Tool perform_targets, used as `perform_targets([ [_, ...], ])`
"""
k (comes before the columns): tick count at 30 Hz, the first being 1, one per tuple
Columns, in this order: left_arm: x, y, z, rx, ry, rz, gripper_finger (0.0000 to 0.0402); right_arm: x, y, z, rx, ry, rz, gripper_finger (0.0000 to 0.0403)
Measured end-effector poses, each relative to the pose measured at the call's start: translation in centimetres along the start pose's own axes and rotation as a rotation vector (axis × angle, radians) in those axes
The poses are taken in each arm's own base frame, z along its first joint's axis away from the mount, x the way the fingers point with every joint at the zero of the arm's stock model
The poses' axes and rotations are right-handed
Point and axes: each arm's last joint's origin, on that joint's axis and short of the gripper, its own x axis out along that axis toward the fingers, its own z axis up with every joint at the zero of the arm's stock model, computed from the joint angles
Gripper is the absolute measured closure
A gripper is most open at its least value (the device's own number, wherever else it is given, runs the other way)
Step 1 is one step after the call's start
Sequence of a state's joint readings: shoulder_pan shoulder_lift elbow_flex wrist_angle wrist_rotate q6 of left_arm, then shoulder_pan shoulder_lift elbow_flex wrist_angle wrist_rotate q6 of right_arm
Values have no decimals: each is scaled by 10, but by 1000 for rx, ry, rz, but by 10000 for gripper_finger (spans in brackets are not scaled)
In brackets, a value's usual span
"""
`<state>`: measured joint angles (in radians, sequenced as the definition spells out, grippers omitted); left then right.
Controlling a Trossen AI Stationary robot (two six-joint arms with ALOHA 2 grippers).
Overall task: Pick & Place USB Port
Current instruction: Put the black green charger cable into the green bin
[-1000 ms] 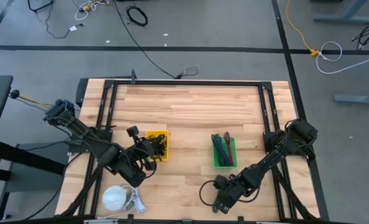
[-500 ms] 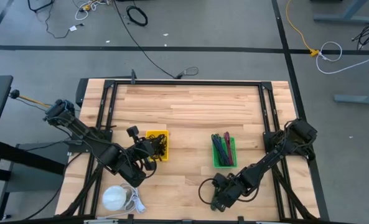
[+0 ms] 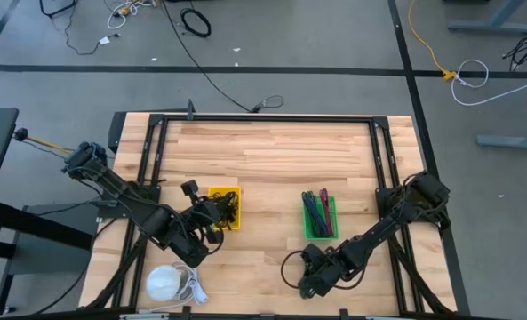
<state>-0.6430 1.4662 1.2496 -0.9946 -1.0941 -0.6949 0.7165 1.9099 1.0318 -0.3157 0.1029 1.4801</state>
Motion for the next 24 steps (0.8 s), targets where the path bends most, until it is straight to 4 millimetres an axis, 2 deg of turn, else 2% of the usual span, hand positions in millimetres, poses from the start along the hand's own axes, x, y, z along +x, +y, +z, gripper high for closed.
perform_targets([
  [6,0,0,0,0,0,0,365,-1,-4,-4,9,22,-42,287],
  [10,0,0,0,0,1,0,365,-1,-6,-5,-34,54,-57,366],
  [12,0,0,0,0,0,0,365,-3,-6,-5,-55,57,-57,390],
  [17,0,0,0,0,1,0,365,-10,-7,-7,-85,87,-53,397],
  [24,0,0,0,0,1,0,365,-40,-10,-13,-137,101,-44,402],
])
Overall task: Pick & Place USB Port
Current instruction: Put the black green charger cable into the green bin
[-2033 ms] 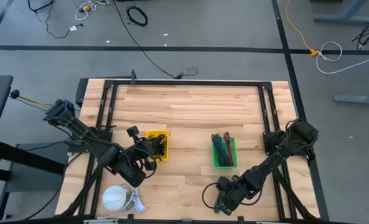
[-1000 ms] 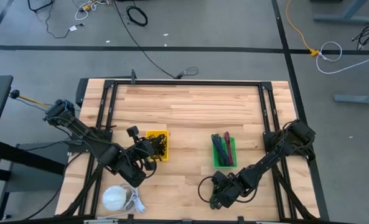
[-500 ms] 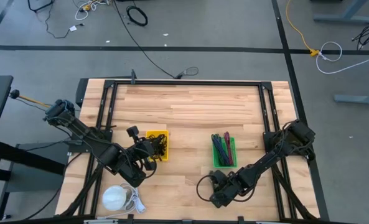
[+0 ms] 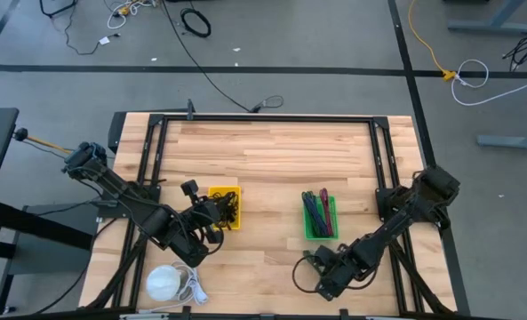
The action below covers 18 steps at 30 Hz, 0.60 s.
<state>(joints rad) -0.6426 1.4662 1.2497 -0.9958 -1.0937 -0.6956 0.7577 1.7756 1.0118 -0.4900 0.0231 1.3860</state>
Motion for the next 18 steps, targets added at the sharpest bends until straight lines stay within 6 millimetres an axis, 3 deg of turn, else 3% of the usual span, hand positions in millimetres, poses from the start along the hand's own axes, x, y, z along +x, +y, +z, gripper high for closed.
perform_targets([
  [5,0,0,0,0,0,0,365,-25,-6,-5,27,-58,-40,402],
  [12,0,0,0,0,0,0,365,-62,-4,0,-24,-254,52,403],
  [18,0,0,0,-1,0,0,365,-83,-21,6,-8,-358,-50,403],
])
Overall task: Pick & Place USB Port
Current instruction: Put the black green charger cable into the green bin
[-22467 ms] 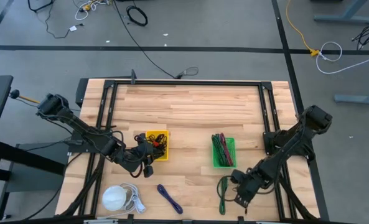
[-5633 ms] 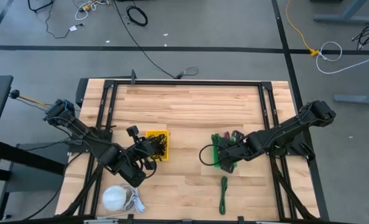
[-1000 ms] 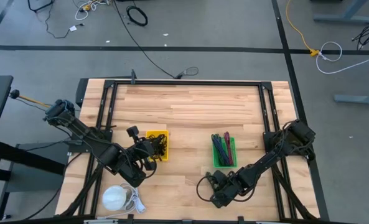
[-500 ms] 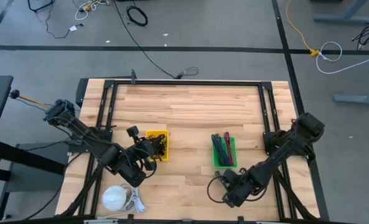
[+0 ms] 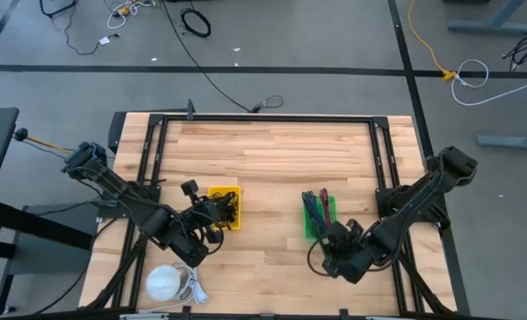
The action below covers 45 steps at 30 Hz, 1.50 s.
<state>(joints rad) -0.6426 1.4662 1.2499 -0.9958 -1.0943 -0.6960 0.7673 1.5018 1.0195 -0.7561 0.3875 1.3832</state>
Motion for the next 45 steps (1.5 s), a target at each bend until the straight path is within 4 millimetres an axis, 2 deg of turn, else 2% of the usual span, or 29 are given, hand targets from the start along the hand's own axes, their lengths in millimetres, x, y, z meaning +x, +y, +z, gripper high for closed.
perform_targets([
  [6,0,0,0,-1,0,1,365,-4,-12,14,20,-95,-84,403],
  [16,0,0,0,-1,0,1,365,1,-32,33,21,-104,-255,403],
  [28,0,0,0,-1,0,1,365,14,-50,37,61,-113,-342,403],
  [39,0,0,0,-1,-2,4,365,25,-55,39,61,-95,-319,403],
  [45,0,0,0,0,-2,4,365,26,-54,40,40,-120,-311,378],
])
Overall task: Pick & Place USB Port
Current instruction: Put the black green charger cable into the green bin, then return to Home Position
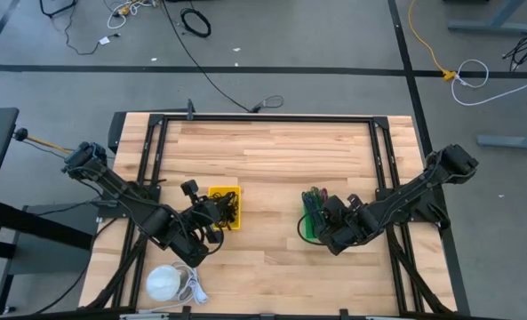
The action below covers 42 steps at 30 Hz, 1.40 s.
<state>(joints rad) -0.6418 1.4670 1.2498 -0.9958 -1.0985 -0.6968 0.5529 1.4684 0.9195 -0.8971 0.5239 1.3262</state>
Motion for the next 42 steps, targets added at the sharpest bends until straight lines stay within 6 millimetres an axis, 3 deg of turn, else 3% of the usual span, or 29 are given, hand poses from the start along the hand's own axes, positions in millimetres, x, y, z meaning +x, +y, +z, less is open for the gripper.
perform_targets([
  [10,0,0,0,0,0,0,365,0,0,0,-3,-3,3,338],
  [23,0,1,1,10,-21,26,365,-7,3,10,-109,-107,23,331],
  [26,0,1,1,15,-23,29,365,-20,9,20,-170,-170,85,330],
  [30,0,1,1,202,-29,41,365,-49,14,44,-212,-434,134,330],
  [34,0,6,5,229,-98,148,365,-82,14,68,-303,-648,246,330],
  [37,-1,23,11,232,-122,211,365,-107,6,85,-378,-776,340,330],
  [42,-8,70,19,138,-100,213,382,-136,-25,104,-407,-911,369,330],
])
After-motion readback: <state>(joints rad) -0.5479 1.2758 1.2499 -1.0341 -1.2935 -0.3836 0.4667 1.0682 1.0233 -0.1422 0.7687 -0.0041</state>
